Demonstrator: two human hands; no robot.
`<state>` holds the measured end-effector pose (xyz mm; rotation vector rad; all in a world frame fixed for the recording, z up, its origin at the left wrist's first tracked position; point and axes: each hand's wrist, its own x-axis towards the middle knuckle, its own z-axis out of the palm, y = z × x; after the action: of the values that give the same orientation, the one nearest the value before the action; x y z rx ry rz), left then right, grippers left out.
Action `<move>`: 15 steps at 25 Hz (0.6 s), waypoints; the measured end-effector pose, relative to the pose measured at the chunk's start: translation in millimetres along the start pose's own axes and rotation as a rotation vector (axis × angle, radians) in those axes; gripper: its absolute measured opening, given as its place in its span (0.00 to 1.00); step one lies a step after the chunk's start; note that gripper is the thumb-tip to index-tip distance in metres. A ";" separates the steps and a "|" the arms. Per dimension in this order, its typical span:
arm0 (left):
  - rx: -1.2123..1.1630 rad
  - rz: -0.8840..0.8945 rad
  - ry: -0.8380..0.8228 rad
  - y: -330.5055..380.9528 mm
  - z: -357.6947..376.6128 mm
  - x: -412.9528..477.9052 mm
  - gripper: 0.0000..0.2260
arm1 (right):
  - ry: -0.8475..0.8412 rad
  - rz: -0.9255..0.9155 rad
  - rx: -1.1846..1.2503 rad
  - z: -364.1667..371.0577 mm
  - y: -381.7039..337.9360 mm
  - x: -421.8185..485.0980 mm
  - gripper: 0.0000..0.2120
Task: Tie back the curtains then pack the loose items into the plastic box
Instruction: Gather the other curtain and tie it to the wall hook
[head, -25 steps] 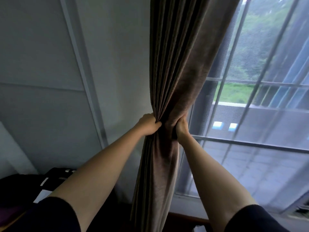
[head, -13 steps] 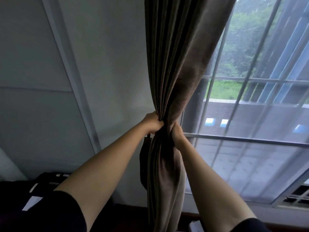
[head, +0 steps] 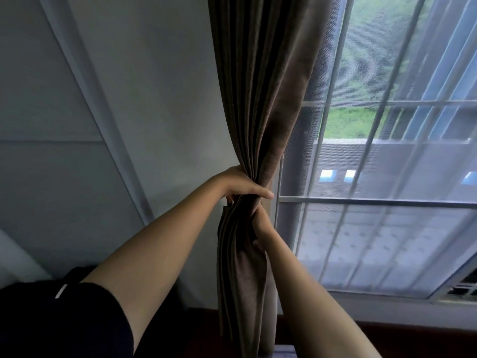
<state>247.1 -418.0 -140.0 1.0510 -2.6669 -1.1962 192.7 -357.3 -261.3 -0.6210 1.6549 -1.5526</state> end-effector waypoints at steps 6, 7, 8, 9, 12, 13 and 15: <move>-0.092 -0.039 0.222 -33.3 -22.5 -9.9 0.20 | -0.177 -0.002 0.140 41.1 -1.6 14.2 0.19; -0.103 -0.037 0.240 -42.0 -29.5 -13.8 0.19 | -0.199 -0.048 0.120 46.4 -0.3 10.9 0.20; -0.110 -0.037 0.257 -50.9 -37.1 -18.1 0.18 | -0.231 -0.095 0.116 51.2 2.0 9.2 0.21; -0.117 -0.041 0.281 -59.3 -44.8 -22.6 0.18 | -0.263 -0.113 0.129 55.0 6.5 12.1 0.21; -0.112 -0.072 0.346 -81.7 -69.4 -34.8 0.18 | -0.187 0.001 0.149 63.6 21.7 36.9 0.21; -0.104 -0.079 0.350 -87.4 -76.5 -38.6 0.18 | -0.093 0.030 0.093 63.2 29.2 46.9 0.21; -0.100 -0.088 0.350 -97.1 -88.2 -44.3 0.20 | 0.035 0.046 -0.103 56.6 46.3 65.0 0.20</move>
<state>361.9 -495.0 -133.2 1.2410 -2.2950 -1.0328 206.6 -436.1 -317.6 -0.6087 1.7724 -1.4600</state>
